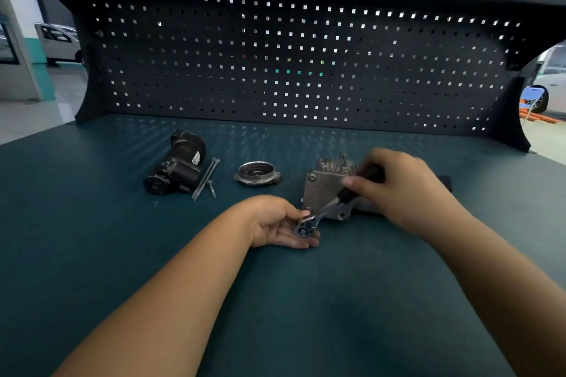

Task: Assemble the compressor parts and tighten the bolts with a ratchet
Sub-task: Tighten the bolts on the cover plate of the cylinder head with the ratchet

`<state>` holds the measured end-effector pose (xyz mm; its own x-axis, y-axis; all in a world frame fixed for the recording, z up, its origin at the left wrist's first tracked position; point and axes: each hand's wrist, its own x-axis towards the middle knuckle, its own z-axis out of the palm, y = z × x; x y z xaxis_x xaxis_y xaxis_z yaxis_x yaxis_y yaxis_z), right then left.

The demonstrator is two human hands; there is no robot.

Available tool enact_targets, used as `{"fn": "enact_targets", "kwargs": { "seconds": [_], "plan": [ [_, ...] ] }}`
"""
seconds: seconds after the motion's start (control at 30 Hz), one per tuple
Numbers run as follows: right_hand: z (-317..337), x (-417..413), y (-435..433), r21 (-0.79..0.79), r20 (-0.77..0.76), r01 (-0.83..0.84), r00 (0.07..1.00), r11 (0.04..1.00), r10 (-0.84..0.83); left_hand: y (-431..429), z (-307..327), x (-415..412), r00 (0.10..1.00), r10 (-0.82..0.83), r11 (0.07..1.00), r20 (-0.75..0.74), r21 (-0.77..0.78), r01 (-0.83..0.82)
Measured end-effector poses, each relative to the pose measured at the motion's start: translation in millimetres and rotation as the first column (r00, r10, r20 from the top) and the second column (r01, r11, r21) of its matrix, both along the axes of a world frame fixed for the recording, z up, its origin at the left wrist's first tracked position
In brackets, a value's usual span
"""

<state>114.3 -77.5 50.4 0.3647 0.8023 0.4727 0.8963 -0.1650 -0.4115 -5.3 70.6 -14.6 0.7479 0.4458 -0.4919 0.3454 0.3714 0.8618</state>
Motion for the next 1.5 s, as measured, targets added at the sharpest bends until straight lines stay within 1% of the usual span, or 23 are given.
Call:
{"fn": "enact_targets", "kwargs": {
  "seconds": [0.07,0.13,0.2,0.23,0.33,0.5,0.67,0.8,0.9,0.97,1.03,1.13,1.23,1.33,1.43,1.5],
  "plan": [
    [12.2,-19.6,19.3,-0.008,0.09,-0.076,0.993,0.997,0.076,0.6,-0.3,-0.2,1.0,0.016,1.0,0.007,-0.01,-0.016],
    [19.4,-36.9,37.6,-0.053,0.176,-0.133,0.974,0.99,0.14,0.3,-0.4,0.0,0.999,0.034,0.999,0.016,-0.021,-0.034],
    [24.9,-45.3,50.7,-0.104,0.242,-0.149,0.955,0.983,0.17,0.1,-0.6,-0.5,0.999,0.045,0.999,0.025,-0.029,-0.045],
    [27.2,-45.8,53.9,-0.122,0.249,-0.152,0.952,0.981,0.178,-0.1,-0.7,-1.0,0.999,0.047,0.999,0.026,-0.028,-0.046],
    [27.1,-36.7,49.4,-0.102,0.18,-0.168,0.966,0.98,0.185,-0.7,0.0,-2.2,0.999,0.044,0.999,0.025,-0.016,-0.044],
    [6.5,-7.4,14.3,0.063,-0.019,-0.14,0.99,0.988,0.141,-1.7,0.1,-1.8,1.0,-0.007,1.0,0.014,0.013,0.007],
    [-20.7,8.7,-8.0,0.158,-0.075,-0.062,0.994,0.986,0.075,-2.0,-0.5,-2.4,1.0,-0.008,1.0,0.02,0.026,0.008],
    [-40.8,17.1,-18.8,0.213,-0.181,-0.022,0.981,0.977,0.062,-2.3,-0.4,-2.9,1.0,-0.009,0.999,0.023,0.035,0.009],
    [-47.4,18.9,-22.7,0.225,-0.189,-0.001,0.981,0.974,0.045,-1.0,-1.0,-2.5,1.0,-0.015,0.999,0.027,0.033,0.014],
    [-39.0,16.7,-18.4,0.178,-0.149,-0.002,0.988,0.984,0.029,0.1,-1.2,-2.6,0.999,-0.007,1.0,0.034,0.026,0.006],
    [-23.8,10.3,-9.2,0.115,-0.077,-0.024,0.996,0.993,0.033,0.1,-1.0,-2.5,0.999,0.005,1.0,0.035,0.026,-0.006],
    [2.1,-9.6,11.1,0.012,0.094,-0.082,0.992,0.997,0.081,-1.0,-1.2,-3.1,0.999,0.028,1.0,0.045,0.006,-0.029],
    [18.9,-30.1,33.8,-0.088,0.298,-0.091,0.948,0.992,0.114,-0.4,-1.4,-4.7,0.997,0.047,0.999,0.061,-0.018,-0.046],
    [26.2,-45.2,53.4,-0.16,0.436,-0.105,0.884,0.982,0.166,0.6,-1.0,-5.4,0.997,0.046,0.999,0.065,-0.022,-0.045],
    [28.5,-49.0,64.1,-0.189,0.469,-0.124,0.86,0.974,0.2,0.6,-0.7,-6.0,0.997,0.046,0.999,0.059,-0.013,-0.046],
    [29.5,-44.7,61.8,-0.183,0.412,-0.14,0.888,0.973,0.205,0.4,-0.7,-6.2,0.998,0.045,0.999,0.053,-0.012,-0.044]
  ]
}}
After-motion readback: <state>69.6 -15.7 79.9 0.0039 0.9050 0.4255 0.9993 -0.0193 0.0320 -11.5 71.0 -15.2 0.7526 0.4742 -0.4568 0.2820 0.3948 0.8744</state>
